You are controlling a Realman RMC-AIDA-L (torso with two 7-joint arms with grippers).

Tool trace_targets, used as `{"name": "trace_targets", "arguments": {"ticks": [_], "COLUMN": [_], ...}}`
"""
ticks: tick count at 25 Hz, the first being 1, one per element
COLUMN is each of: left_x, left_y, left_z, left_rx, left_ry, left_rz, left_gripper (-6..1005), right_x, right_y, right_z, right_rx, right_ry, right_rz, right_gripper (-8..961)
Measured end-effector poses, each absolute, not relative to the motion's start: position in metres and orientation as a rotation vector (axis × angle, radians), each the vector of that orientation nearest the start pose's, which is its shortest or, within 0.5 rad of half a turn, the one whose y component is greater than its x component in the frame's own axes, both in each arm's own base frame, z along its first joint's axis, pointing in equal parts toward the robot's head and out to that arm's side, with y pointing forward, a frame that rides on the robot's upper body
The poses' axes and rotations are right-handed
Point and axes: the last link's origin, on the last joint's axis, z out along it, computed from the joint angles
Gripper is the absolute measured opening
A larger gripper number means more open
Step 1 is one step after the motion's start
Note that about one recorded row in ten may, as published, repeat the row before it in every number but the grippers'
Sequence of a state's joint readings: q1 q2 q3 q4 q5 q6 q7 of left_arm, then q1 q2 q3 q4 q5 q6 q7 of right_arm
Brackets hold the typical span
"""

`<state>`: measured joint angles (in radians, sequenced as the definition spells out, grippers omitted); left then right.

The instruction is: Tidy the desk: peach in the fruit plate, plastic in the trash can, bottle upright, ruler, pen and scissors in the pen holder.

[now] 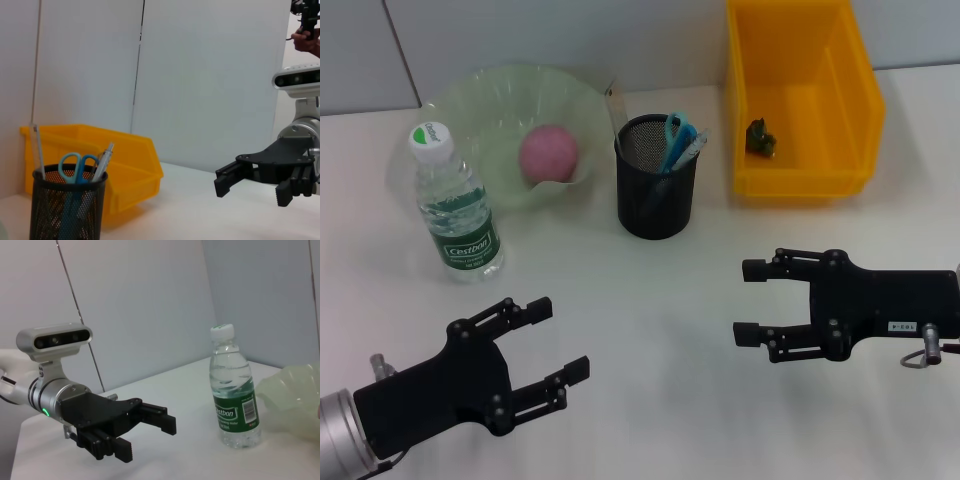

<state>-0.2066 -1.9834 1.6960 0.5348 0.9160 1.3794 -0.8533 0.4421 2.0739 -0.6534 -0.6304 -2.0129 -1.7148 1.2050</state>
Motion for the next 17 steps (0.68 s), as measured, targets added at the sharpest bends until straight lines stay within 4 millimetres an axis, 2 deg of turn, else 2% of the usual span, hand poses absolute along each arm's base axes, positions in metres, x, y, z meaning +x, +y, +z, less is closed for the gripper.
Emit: {"name": "trace_targets", "arguments": {"ticks": [17], "left_x": [-0.2815], "left_y": [0.2453], "left_z": [-0.0514], "left_rx": [-2.628], "left_ry": [-0.415], "left_rz": [-0.948], "left_gripper": [788], "right_x": [0.2801], "right_y": [0.2873], "right_z": [0.0004], "right_rx": [-2.793], "right_ry": [0.492], "right_rz": [0.789], "right_gripper": [832]}}
